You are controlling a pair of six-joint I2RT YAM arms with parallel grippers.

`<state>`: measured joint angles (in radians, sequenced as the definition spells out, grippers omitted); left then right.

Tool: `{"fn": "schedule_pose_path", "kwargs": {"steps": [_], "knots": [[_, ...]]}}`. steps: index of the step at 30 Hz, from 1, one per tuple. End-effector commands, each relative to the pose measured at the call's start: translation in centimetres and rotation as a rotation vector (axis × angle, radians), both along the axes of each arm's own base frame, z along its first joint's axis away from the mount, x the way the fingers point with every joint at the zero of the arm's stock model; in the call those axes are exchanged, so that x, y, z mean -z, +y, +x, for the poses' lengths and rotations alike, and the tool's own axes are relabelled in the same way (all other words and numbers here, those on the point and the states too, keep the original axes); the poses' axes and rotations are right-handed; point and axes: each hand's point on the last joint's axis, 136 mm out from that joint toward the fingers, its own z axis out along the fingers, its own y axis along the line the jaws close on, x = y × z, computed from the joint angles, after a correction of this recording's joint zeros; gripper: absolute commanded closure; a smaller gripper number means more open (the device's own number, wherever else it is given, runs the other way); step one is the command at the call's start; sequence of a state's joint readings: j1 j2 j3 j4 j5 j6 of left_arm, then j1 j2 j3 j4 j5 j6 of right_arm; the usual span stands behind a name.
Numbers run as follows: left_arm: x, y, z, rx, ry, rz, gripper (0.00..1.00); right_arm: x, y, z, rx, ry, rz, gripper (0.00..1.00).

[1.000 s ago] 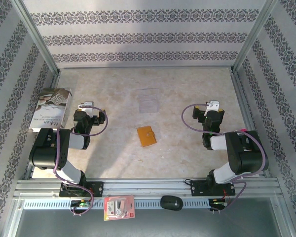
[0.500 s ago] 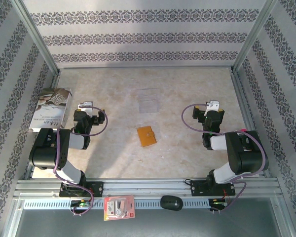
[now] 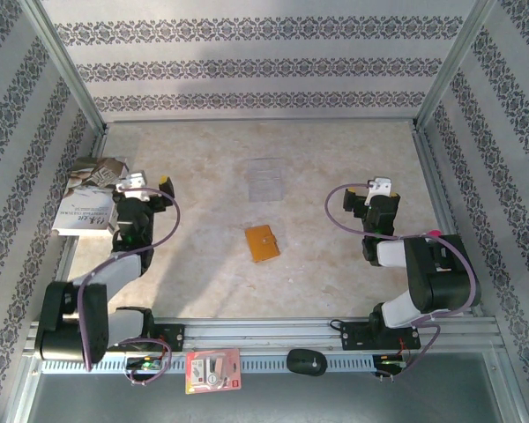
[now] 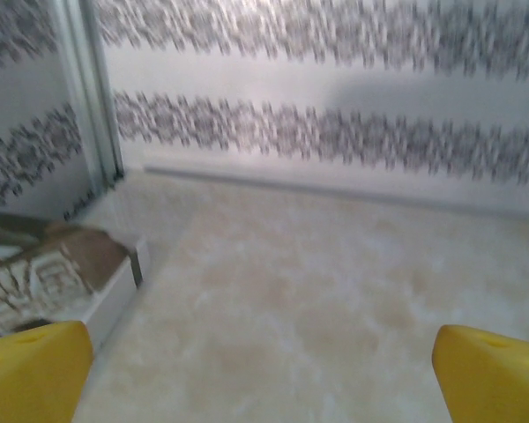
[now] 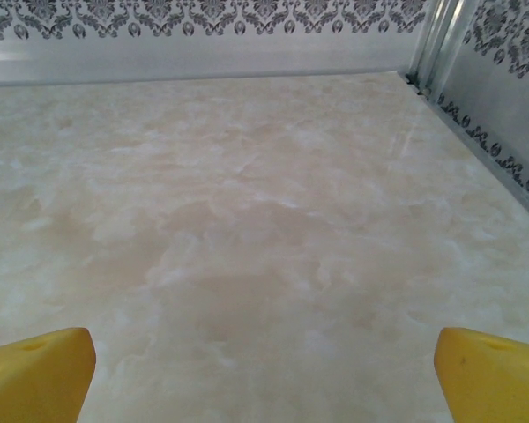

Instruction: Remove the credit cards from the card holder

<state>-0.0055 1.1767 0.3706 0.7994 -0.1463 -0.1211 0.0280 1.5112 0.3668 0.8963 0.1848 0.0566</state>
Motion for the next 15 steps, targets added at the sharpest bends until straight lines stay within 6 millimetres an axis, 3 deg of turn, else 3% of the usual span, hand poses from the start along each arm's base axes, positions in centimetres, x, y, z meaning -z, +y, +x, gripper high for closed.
{"fn": "schedule_pose_path", "kwargs": {"steps": [1, 4, 7, 10, 12, 15], "knots": [[-0.5, 0.3, -0.7, -0.037, -0.049, -0.142, 0.01, -2.7, -0.2, 0.6, 0.008, -0.059, 0.012, 0.02], [-1.1, 1.2, -0.6, -0.105, -0.090, -0.288, 0.01, -6.9, -2.4, -0.9, 0.205, -0.033, -0.028, 0.02], [-0.6, 2.3, -0.8, -0.181, -0.089, -0.484, 0.01, -9.8, -3.0, -0.3, 0.281, -0.096, 0.000, 0.02], [2.5, 3.1, -1.7, -0.283, -0.005, -0.777, 0.01, -9.5, -2.2, 1.0, 0.298, -0.053, 0.173, 0.02], [2.0, 2.3, -0.9, -0.179, -0.048, -0.877, 0.01, -7.8, -1.9, 0.7, 0.336, 0.015, 0.406, 0.02], [-0.7, 1.2, -0.7, 0.005, -0.247, -0.912, 0.01, -6.3, -0.2, 2.6, 0.204, 0.040, 0.631, 0.02]]}}
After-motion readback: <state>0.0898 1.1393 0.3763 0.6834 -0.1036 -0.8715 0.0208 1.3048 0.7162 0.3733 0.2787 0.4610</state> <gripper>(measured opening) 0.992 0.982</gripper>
